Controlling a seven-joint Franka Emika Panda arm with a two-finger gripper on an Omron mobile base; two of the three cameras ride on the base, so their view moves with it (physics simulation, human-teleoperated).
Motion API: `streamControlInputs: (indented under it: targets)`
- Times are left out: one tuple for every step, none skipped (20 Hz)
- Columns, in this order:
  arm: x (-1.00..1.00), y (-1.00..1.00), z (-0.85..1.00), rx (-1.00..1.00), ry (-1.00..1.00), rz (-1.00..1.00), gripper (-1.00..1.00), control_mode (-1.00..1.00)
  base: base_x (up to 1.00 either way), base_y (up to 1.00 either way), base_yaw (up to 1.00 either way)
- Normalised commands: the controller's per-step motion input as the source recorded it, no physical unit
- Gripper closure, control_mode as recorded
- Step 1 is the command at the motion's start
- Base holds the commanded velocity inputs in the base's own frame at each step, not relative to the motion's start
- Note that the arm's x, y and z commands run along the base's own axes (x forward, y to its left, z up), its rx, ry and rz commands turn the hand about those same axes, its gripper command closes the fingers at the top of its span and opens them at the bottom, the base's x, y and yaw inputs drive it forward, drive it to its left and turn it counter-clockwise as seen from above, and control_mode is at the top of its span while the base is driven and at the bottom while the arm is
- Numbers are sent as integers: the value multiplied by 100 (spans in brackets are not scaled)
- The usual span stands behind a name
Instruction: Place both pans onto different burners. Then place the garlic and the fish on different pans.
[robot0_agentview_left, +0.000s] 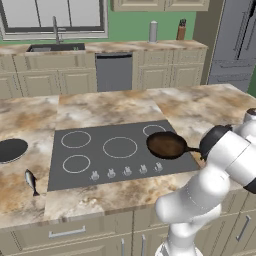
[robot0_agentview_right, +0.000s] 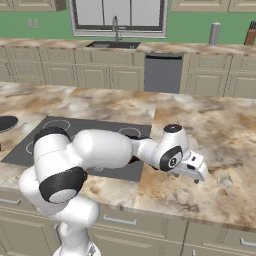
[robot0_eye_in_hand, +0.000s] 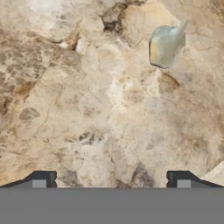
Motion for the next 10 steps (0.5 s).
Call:
streamControlInputs:
  targets:
    - [0,-48,0,0,0,-7,-100,-100,0,0,0]
    - [0,-49,0,0,0,-4,-100,-100,0,0,0]
    - [0,-53,0,0,0,-2,-100,-100,0,0,0]
    - [0,-50,0,0,0,-1,-100,-100,0,0,0]
    - [0,-43,0,0,0,-2,-100,-100,0,0,0]
    - [1,-39,0,0,0,-2,-100,-100,0,0,0]
    - [0,-38,0,0,0,-1,-100,-100,0,0,0]
    - [1,-35,0,0,0,0,-100,-100,0,0,0]
    - [0,-36,0,1,0,0,-100,-100,0,0,0]
    - [11,-25,0,1,0,0,-100,-100,0,0,0]
